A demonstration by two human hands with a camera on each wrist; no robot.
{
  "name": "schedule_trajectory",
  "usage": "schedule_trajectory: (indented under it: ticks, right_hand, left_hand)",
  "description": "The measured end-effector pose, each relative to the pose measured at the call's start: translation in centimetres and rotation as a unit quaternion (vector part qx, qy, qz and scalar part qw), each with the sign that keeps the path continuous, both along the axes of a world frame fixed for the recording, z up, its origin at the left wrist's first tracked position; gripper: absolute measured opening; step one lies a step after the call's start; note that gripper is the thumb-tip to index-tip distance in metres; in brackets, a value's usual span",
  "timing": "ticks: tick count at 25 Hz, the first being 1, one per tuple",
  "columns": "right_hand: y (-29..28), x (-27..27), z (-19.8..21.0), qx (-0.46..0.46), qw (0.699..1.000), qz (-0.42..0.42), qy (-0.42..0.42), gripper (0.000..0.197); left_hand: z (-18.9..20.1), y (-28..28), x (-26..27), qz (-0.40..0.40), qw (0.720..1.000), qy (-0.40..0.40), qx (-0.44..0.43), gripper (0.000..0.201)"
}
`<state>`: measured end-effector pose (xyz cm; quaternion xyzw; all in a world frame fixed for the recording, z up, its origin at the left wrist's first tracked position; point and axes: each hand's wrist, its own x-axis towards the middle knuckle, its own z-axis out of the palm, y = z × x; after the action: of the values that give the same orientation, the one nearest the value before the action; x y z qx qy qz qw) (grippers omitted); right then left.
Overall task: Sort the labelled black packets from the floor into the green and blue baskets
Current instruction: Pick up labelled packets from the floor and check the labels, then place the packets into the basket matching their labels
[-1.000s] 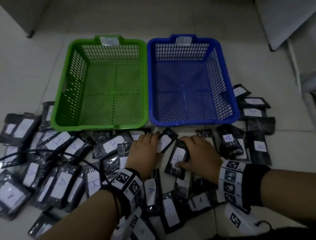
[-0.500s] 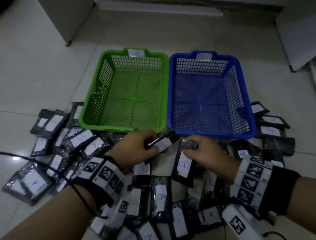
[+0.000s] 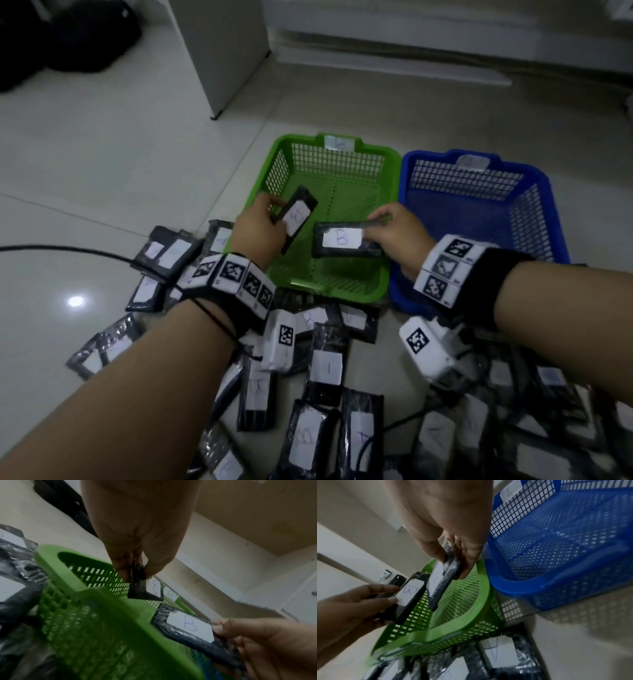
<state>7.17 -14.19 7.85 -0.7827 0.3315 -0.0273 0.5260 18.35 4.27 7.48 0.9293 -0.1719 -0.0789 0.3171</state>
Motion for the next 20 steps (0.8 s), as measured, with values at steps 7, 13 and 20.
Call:
schedule_trajectory:
  ticks: [7,13,20]
  right_hand:
    - [1.4,0.2,-1.7,-0.186,0.972,0.129,0.063,0.023]
    - [3.7,-3.1,-1.9,-0.305,0.914,0.264,0.038,0.038]
    - [8.2,-9.2,-3.7,-0.268,0.876,0.4,0.016,0.038]
  left_hand:
    - [-3.5,1.1,-1.2,-0.045,0.994,0.008,0.102,0.026]
    - [-3.6,5.7,-6.9,-0.011,0.986,-0.159,-0.056,0.012]
    - [-8.7,8.2,-11.9,-0.141,0.986,-0.018,0.091,0.05]
